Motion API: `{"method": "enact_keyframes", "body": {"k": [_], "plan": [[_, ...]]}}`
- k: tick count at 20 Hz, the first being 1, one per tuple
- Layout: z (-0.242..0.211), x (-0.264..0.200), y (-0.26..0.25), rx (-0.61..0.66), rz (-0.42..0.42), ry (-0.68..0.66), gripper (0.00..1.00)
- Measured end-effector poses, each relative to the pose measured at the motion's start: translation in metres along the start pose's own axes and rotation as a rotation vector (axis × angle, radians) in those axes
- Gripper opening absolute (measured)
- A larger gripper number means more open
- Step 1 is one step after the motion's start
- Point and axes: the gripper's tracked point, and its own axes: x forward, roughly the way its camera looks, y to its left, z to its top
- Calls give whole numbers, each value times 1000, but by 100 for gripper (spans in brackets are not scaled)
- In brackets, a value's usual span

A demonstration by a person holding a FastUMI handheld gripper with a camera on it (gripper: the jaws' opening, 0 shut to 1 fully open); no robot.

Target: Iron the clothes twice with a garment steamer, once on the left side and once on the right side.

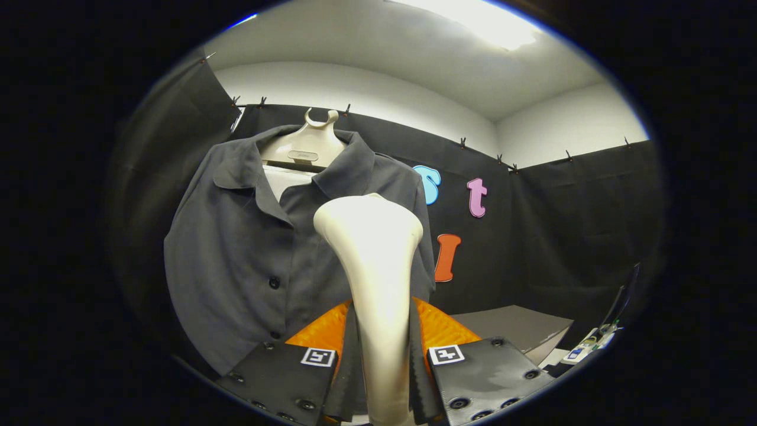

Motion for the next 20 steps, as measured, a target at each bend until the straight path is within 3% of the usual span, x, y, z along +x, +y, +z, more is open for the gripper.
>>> {"method": "enact_keyframes", "body": {"k": [9,20], "plan": [[-20,19,10,19,23,20,44],[-75,-13,23,-4,44,102,44]]}}
